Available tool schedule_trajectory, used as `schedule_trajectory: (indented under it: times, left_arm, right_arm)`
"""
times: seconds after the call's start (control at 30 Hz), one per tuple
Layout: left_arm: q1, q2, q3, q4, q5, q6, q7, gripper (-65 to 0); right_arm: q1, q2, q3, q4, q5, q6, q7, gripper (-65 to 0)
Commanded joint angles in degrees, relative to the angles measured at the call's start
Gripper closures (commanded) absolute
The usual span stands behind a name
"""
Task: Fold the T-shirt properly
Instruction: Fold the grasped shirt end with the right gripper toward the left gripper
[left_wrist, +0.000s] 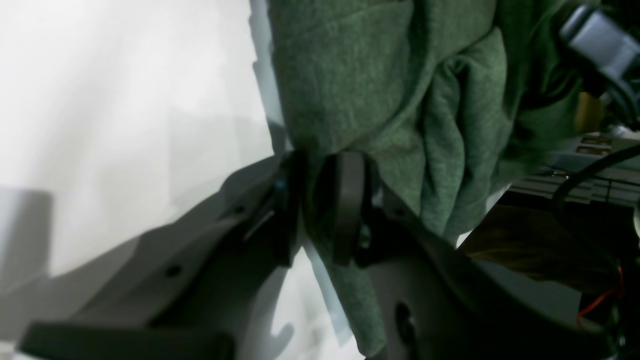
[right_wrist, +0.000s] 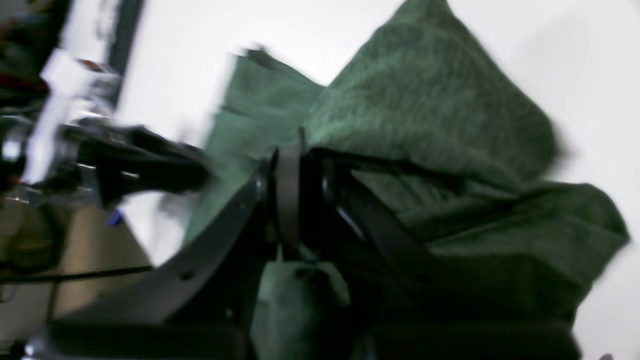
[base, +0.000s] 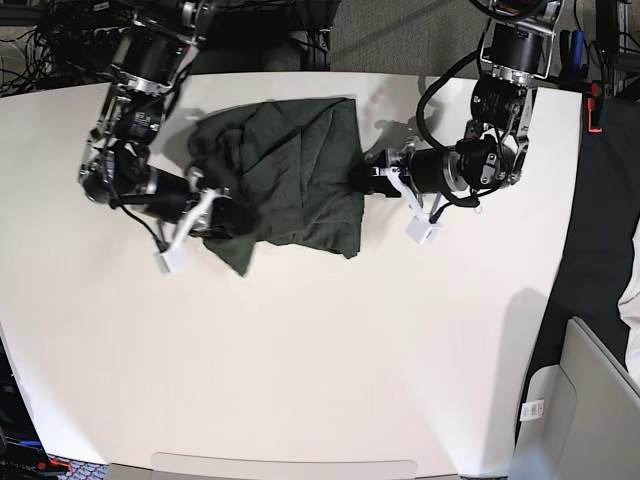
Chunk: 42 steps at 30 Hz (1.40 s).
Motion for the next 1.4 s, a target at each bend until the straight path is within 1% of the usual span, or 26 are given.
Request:
schedule_trajectory:
  times: [0.0,0.13,0.2,0.3,0.43,0.63,0.77,0.93,1.1,1.17,1.23,1.27,1.3,1.37]
  left_arm:
    - [-0.7,-0.6,-0.1,0.6,0.1,0.1,-0.1,-12.2]
    - [0.4,-0.8,-0.4,0.6,0.1,0.1,-0.1,-12.2]
    - [0.4,-0.9,-0.4,0.6,0.1,0.1,-0.2,-12.2]
    - [0.4,-0.9,-0.4,0.6,0.1,0.1,-0.2,-12.0]
    - [0.4,-1.0,-0.5,0.8,0.1,0.1,-0.2,-12.0]
    - [0.4,-1.6,-0.6,0.9,0.1,0.1,-0.3,-12.0]
    - [0.4,-1.7,-0.4,0.9,0.1,0.1,-1.0,-12.0]
    - [1.4,-1.7,-0.6,0.9,0.1,0.1,-1.1,-12.0]
    - [1.9,-1.7,-0.6,0.9,0.1,0.1,-1.4,-12.0]
    - [2.0,-1.8,-0.6,0.9,0.1,0.1,-1.9,-12.0]
    - [2.0,-2.1,-0.6,0.9,0.1,0.1,-1.9,-12.1]
    - [2.0,-2.6,-0.6,0.9,0.1,0.1,-1.9,-12.1]
    - [2.0,-2.9,-0.6,0.9,0.1,0.1,-1.9,-12.1]
    - [2.0,-2.9,-0.6,0.9,0.1,0.1,-1.9,-12.1]
  right_arm:
    - [1.1,-0.6,-1.1,0.8,1.6,0.3,0.6,-0.4]
    - [0.9,-4.4,-5.1,0.7,1.5,0.3,0.6,-0.4]
    - [0.8,-5.6,-6.2,0.7,1.5,0.3,0.6,-0.4]
    - [0.8,-5.6,-7.7,0.3,1.3,0.3,0.6,-0.4]
    - [1.1,-5.6,-10.6,-3.2,-0.8,0.3,0.6,-0.4]
    - [2.0,-5.6,-16.5,-6.7,-0.8,0.3,0.6,-0.4]
    - [2.8,-5.6,-19.2,-6.3,-0.5,0.3,0.6,-0.4]
    - [3.6,-5.6,-21.0,-6.3,3.1,0.3,0.6,-0.4]
    - [5.7,-5.6,-21.0,-6.7,3.4,0.3,0.6,-0.4]
    - [5.8,-5.6,-21.0,-6.7,1.6,0.3,0.6,-0.4]
    - [5.8,-5.6,-21.1,-7.2,-2.8,0.3,0.6,-0.9]
    - [5.8,-5.6,-21.5,-7.6,-4.5,0.3,0.6,-2.3]
    - [5.8,-5.6,-22.3,-7.9,-5.9,0.3,0.6,-5.6]
    - [5.7,-5.6,-23.1,-7.6,-7.7,0.3,1.3,-15.4]
